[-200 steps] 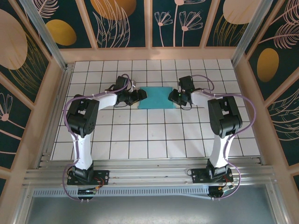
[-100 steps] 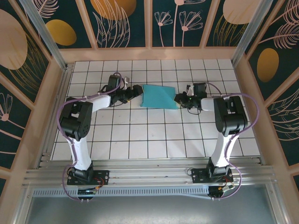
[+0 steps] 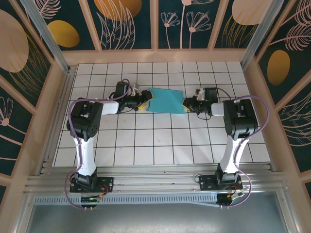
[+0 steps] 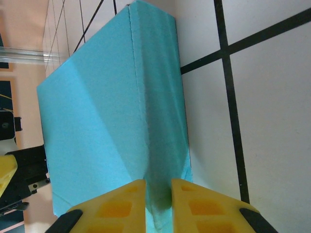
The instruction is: Fold the paper box
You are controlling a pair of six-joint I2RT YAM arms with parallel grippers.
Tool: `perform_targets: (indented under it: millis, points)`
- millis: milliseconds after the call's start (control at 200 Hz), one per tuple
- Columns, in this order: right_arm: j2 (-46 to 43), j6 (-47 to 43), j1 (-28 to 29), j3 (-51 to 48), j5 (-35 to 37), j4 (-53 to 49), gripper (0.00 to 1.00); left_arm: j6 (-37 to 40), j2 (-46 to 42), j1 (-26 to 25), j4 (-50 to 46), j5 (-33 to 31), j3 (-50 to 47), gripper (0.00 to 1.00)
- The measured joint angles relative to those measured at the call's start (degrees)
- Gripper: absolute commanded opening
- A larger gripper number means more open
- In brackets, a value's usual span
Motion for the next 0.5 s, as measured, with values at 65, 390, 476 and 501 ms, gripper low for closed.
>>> perform_targets:
  millis: [65,390,476,501]
  points:
    - [0.15,0.15,-0.09,0.0,-0.28,0.26,0.18,-0.09,0.52,0.0,0.15,0.07,0.48,0.87]
    - [0.59,0.66,-0.52,0.0,-1.51,0.83,0.17,-8.04,4.87,-2.32,10.73,4.61,0.35,0.66]
    - [0.59,1.05,-0.57,0.0,-1.53,0.85,0.17,-12.07,5.55,-3.3,14.34,5.49,-0.37,0.6]
    - [0.59,1.09,-0.59,0.0,-1.55,0.85,0.17,-12.74,5.6,-3.54,15.13,5.64,-0.52,0.58]
